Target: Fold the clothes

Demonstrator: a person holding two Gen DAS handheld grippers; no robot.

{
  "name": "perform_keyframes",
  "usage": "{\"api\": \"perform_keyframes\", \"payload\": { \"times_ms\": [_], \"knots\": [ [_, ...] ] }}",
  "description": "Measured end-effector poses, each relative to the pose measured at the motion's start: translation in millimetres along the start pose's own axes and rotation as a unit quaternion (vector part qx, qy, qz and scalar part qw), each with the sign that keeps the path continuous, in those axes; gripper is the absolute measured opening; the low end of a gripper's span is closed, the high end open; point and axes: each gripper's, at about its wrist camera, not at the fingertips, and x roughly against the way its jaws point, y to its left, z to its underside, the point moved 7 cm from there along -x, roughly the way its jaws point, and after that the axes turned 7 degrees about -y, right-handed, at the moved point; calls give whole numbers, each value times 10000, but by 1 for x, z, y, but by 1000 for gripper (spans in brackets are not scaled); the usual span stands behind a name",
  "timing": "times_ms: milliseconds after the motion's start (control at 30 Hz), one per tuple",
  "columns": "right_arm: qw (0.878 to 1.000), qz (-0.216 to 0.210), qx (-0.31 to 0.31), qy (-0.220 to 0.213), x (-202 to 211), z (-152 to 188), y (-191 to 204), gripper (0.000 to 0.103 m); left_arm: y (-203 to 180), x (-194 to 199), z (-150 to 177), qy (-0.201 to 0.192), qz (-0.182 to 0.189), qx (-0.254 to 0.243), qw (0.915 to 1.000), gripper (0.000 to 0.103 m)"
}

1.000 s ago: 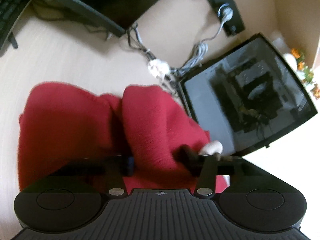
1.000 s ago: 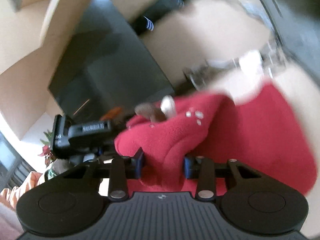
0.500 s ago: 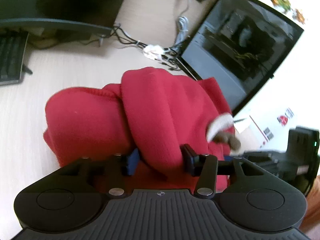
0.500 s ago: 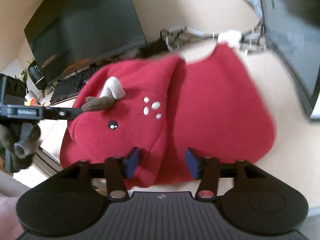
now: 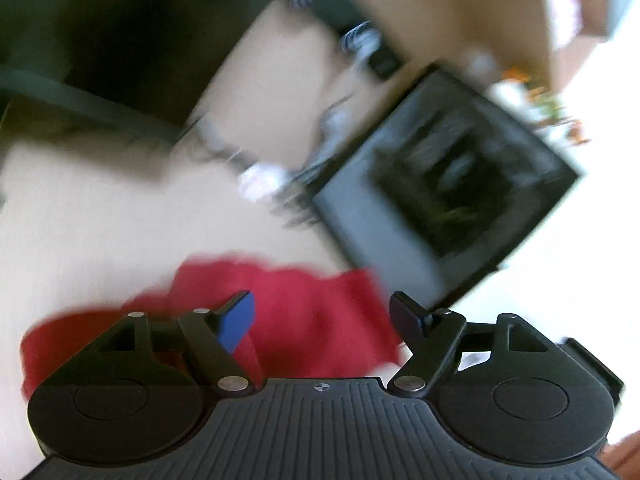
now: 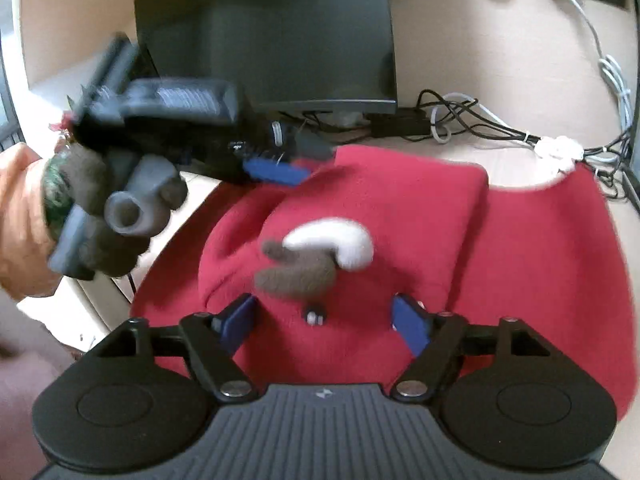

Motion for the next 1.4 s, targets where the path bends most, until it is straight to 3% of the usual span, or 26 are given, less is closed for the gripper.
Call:
{"api": "perform_keyframes", "payload": {
  "times_ms": [67, 167, 233, 400, 500, 633, 700, 733, 900, 1033, 1133, 1267, 1400],
  "knots": [
    [10000, -42, -70, -7, 4, -1, -4, 77, 22, 1, 11, 31, -180, 19, 9998, 55],
    [9998, -59, 117, 113, 7, -1, -8, 78, 34, 12, 8, -20, -108, 386, 9992, 54],
    [9994, -26, 302, 165, 14, -5, -8, 79, 30, 16, 5, -11, -169, 264, 9995, 55],
    [9973, 506, 471, -261, 40, -43, -25, 87, -7, 49, 2, 96, 135, -50, 9999, 86],
    [9920, 1144, -15, -539, 42, -62, -71, 88, -21, 64, 19, 570, 446, -36, 9974, 93],
    [9839, 939, -1464, -415, 8, -51, -125, 96, -11, 52, 53, 1114, 385, 334, 9925, 93],
    [9700, 836, -2272, -221, -16, -33, -144, 100, -2, 43, 61, 1091, 257, 440, 9927, 93],
    [9682, 866, -2340, -190, -23, -30, -146, 103, 0, 41, 61, 1065, 226, 448, 9930, 93],
    [9758, 1011, -1930, -193, -26, -43, -132, 103, 8, 39, 52, 953, 77, 357, 9948, 93],
    [9779, 868, -1735, -784, -7, -74, -131, 103, 17, 38, 42, 811, -108, 197, 9965, 94],
    [9726, 834, -2017, -804, -19, -81, -151, 103, 27, 35, 31, 699, -213, 198, 9971, 94],
    [9570, 986, -2663, -587, -46, -50, -186, 103, 29, 30, 18, 583, -374, 160, 9975, 94],
    [9548, 991, -2733, -612, -42, -51, -188, 103, 18, 37, 2, 410, -645, -147, 9970, 95]
  ]
}}
